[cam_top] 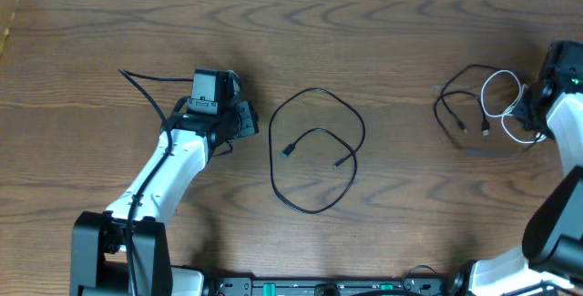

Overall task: Untangle cables
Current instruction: 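Lower the black cable beside the white cable at the right, then open the right gripper, releasing the cable, and raise it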

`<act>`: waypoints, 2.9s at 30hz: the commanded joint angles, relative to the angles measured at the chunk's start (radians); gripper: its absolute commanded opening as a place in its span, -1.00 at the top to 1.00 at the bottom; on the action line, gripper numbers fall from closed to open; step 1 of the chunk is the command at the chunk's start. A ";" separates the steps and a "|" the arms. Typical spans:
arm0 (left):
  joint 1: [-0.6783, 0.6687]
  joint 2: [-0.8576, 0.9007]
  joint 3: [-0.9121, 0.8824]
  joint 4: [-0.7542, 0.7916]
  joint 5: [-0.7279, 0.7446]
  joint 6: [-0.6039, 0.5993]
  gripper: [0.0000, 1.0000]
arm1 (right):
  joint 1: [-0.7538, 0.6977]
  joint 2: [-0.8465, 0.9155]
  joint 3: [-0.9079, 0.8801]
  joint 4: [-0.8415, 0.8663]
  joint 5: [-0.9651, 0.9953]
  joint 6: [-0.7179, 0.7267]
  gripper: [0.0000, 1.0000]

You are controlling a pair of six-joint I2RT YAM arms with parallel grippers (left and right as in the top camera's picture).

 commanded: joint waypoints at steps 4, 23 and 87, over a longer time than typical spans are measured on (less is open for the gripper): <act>0.003 -0.002 0.003 -0.002 0.000 0.010 -0.01 | -0.005 0.040 0.012 0.013 -0.083 -0.050 -0.77; 0.003 -0.002 0.003 -0.002 0.000 0.010 -0.01 | 0.056 0.043 0.012 0.079 -0.797 -0.327 -0.65; 0.002 0.032 -0.172 -0.161 0.046 -0.066 0.15 | 0.253 0.043 -0.342 0.450 -0.698 -0.074 0.70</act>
